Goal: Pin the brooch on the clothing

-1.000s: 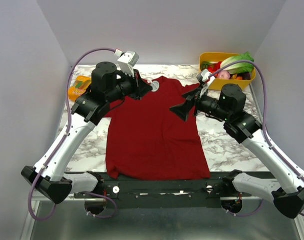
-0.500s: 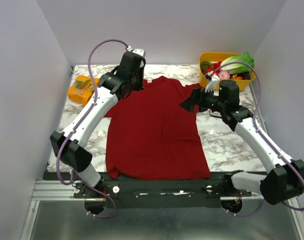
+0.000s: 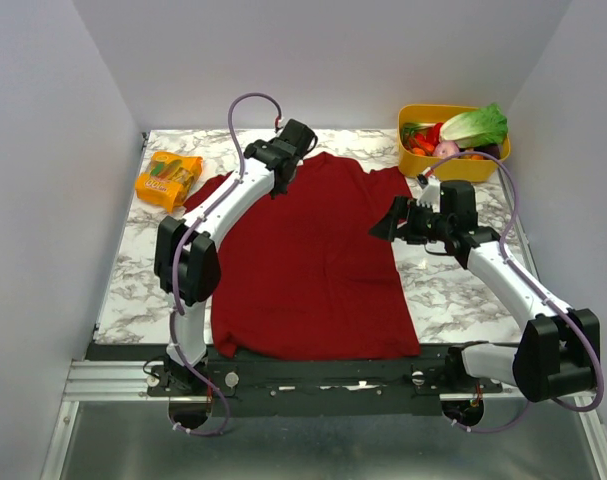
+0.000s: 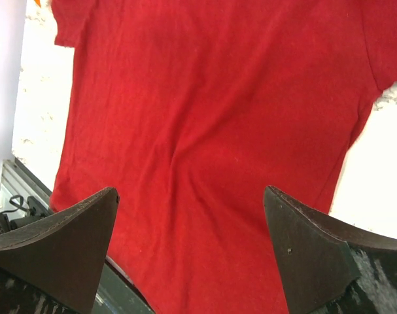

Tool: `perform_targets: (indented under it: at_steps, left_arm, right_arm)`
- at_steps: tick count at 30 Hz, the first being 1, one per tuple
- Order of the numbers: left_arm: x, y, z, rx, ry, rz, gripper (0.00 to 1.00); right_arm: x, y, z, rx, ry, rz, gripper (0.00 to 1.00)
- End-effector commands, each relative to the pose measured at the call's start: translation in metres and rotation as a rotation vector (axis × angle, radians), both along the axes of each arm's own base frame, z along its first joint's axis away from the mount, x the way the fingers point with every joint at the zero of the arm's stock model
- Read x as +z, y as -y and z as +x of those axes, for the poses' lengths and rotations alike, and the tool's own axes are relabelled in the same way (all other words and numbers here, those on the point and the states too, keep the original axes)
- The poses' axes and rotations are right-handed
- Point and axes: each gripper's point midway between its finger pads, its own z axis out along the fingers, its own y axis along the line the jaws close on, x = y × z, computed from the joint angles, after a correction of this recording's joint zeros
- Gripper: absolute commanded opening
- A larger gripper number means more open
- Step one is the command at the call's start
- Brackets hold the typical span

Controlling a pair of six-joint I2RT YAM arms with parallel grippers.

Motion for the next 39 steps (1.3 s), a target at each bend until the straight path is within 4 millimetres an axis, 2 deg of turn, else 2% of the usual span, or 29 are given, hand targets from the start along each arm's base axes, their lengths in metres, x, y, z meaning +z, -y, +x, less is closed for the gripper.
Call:
perform_targets:
  at_steps: [1,12,21,22,24,25,27,28,34,39]
  left_arm:
    - [0.005,-0.012,0.003,0.024,0.034,0.076,0.00]
    - [-0.013,-0.031,0.017,0.012,0.021,0.274,0.00]
    - [-0.055,-0.040,0.031,0.003,-0.065,0.416,0.00]
    - [-0.065,-0.040,0.032,-0.002,-0.083,0.431,0.00]
    - [-0.070,-0.041,0.035,-0.007,-0.094,0.456,0.00]
    - [-0.080,-0.043,0.037,-0.006,-0.113,0.485,0.00]
    - [-0.083,-0.043,0.040,-0.003,-0.124,0.501,0.00]
    - [-0.091,-0.042,0.041,-0.006,-0.138,0.512,0.00]
    - [-0.102,-0.044,0.048,0.014,-0.154,0.565,0.00]
    - [-0.102,-0.046,0.053,0.032,-0.141,0.602,0.00]
  right_arm:
    - [-0.003,0.000,-0.003,0.017,-0.008,0.008,1.00]
    - [-0.010,-0.002,-0.002,0.040,-0.027,0.008,1.00]
    - [-0.019,-0.005,0.001,0.052,-0.065,0.010,1.00]
    - [-0.020,-0.004,0.002,0.050,-0.065,0.007,1.00]
    - [-0.021,-0.004,0.001,0.050,-0.070,0.005,1.00]
    - [-0.022,-0.005,0.001,0.053,-0.072,0.004,1.00]
    - [-0.024,-0.005,0.001,0.060,-0.082,0.006,1.00]
    - [-0.025,-0.006,0.000,0.062,-0.084,0.007,1.00]
    - [-0.027,-0.006,-0.001,0.071,-0.096,0.011,1.00]
    - [-0.027,-0.007,-0.003,0.080,-0.098,0.015,1.00]
